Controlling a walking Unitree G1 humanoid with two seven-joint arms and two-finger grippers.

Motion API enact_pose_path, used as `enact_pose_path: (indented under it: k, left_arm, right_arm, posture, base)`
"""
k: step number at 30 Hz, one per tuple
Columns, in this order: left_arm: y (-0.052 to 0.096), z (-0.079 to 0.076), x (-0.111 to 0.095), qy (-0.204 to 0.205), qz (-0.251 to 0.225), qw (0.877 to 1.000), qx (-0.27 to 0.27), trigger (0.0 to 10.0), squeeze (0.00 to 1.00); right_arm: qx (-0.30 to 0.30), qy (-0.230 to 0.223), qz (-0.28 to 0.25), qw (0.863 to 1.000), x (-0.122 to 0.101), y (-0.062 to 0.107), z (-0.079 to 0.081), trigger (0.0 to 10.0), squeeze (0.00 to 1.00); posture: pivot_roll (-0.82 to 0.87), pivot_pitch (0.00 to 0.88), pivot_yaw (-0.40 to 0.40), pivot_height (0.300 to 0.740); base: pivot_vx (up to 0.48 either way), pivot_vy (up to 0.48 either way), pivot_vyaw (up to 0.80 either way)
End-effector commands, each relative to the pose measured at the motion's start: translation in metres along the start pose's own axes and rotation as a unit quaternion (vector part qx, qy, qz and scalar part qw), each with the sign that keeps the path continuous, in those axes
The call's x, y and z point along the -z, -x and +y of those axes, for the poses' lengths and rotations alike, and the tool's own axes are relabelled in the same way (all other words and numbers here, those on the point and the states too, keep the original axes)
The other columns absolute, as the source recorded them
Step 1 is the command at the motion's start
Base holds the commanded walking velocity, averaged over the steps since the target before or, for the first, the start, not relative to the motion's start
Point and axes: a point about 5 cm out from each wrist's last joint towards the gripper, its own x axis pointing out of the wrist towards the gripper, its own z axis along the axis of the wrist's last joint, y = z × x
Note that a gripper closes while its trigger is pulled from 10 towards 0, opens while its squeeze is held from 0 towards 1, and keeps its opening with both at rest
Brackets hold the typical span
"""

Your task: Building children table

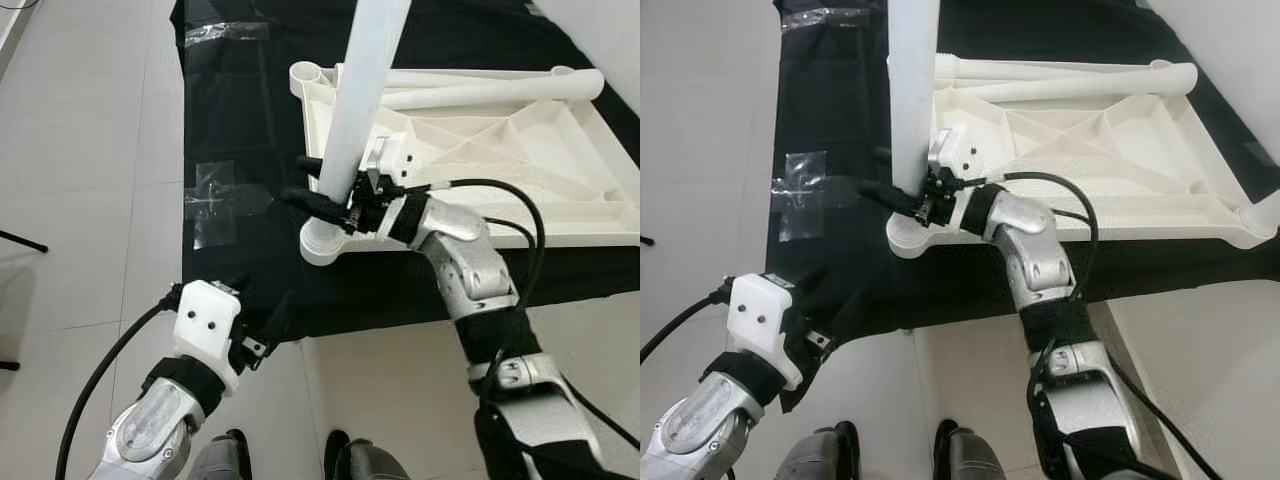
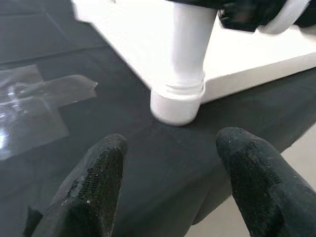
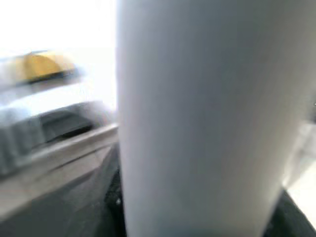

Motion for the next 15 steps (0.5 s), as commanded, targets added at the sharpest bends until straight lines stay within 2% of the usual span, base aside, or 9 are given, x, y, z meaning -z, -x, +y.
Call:
enact_pose_path:
  k: [1, 2, 3, 4, 9, 12, 13, 14, 15]
  left_arm:
    - [0.0, -0.002, 0.004, 0.005, 0.005, 1.0, 0.007, 10.0, 0.0]
    - [0.0, -0.002, 0.004, 0.005, 0.005, 1.0, 0.007, 10.0, 0.0]
    - [-0.001, -0.002, 0.004, 0.001, 0.006, 1.0, 0.011, 10.0, 0.0]
    - [-0.002, -0.002, 0.004, 0.001, 0.005, 1.0, 0.012, 10.0, 0.0]
    - [-0.003, -0.003, 0.004, 0.002, 0.003, 1.0, 0.013, 10.0, 0.0]
    - [-0.003, -0.001, 0.003, 0.002, 0.001, 1.0, 0.01, 10.0, 0.0]
    - [-0.003, 0.0, 0.003, 0.001, 0.001, 1.0, 0.008, 10.0, 0.0]
    - [-0.003, 0.0, 0.002, 0.001, 0.0, 1.0, 0.007, 10.0, 0.0]
    - [-0.004, 0.001, 0.002, 0.001, 0.0, 1.0, 0.006, 10.0, 0.0]
  right_arm:
    - [0.098, 0.007, 0.164, 0.982, 0.063, 0.041, 0.006, 0.0, 0.0]
    - [0.098, 0.007, 0.164, 0.982, 0.063, 0.041, 0.006, 0.0, 0.0]
    - [0.056, -0.006, 0.163, 0.985, 0.065, 0.042, 0.021, 0.0, 0.0]
    - [0.044, -0.004, 0.156, 0.987, 0.063, 0.041, 0.025, 0.0, 0.0]
    - [0.042, 0.02, 0.142, 0.989, 0.054, 0.031, 0.017, 0.0, 0.0]
    - [0.019, 0.008, 0.129, 0.991, 0.049, 0.025, 0.02, 0.0, 0.0]
    - [0.012, 0.005, 0.125, 0.992, 0.047, 0.024, 0.021, 1.4, 0.0]
    - [-0.018, -0.004, 0.112, 0.994, 0.041, 0.021, 0.028, 10.0, 0.07]
    - [-0.038, -0.01, 0.103, 0.994, 0.038, 0.019, 0.033, 10.0, 0.07]
  posture:
    - [0.07, 0.265, -0.076, 0.74]
    - [0.07, 0.265, -0.076, 0.74]
    - [0.07, 0.265, -0.076, 0.74]
    - [0.07, 0.259, -0.073, 0.74]
    - [0.07, 0.261, -0.082, 0.74]
    - [0.08, 0.262, -0.083, 0.74]
    - [0.08, 0.262, -0.083, 0.74]
    - [0.08, 0.263, -0.083, 0.74]
    - [0.08, 0.263, -0.083, 0.74]
  base:
    - [0.0, 0.0, 0.0]
    - [0.0, 0.0, 0.0]
    - [0.0, 0.0, 0.0]
    - [0.0, 0.0, 0.0]
    - [0.0, 0.0, 0.0]
    - [0.0, 0.0, 0.0]
    - [0.0, 0.0, 0.0]
    - [0.0, 0.0, 0.0]
    - [0.0, 0.0, 0.0]
